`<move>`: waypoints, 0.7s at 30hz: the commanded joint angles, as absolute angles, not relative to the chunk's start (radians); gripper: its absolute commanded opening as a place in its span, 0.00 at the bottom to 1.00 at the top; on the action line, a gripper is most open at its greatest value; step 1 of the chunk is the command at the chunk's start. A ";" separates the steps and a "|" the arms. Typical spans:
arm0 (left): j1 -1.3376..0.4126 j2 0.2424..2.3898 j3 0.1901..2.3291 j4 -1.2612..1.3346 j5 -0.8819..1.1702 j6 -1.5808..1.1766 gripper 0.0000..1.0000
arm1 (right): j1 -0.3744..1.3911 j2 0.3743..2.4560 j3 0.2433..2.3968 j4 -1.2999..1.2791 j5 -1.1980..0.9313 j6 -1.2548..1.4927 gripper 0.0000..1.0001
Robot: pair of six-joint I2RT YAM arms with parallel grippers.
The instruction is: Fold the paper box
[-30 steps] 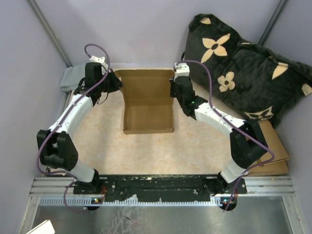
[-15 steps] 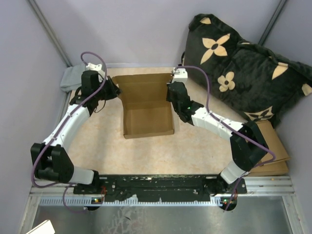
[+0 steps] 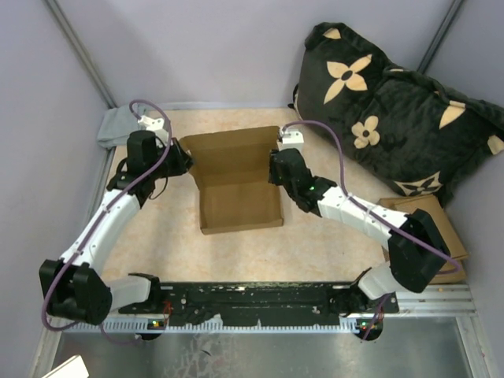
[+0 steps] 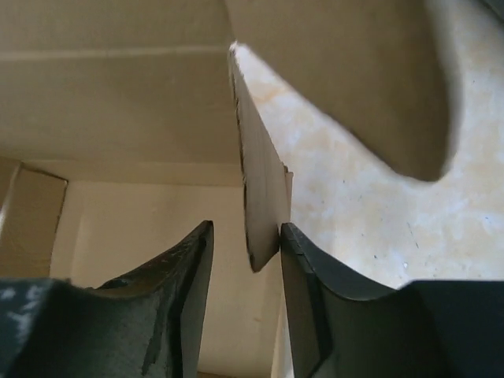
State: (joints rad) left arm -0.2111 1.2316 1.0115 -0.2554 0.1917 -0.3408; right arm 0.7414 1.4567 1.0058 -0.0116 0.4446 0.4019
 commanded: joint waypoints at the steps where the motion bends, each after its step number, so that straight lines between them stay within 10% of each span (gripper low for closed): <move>1: -0.219 1.163 0.969 -0.262 0.166 -0.303 0.20 | 0.755 1.327 0.975 -0.101 0.360 0.382 0.45; 21: -0.229 1.077 0.924 -0.215 0.083 -0.316 0.11 | 0.746 1.060 0.862 -0.188 0.397 0.230 0.59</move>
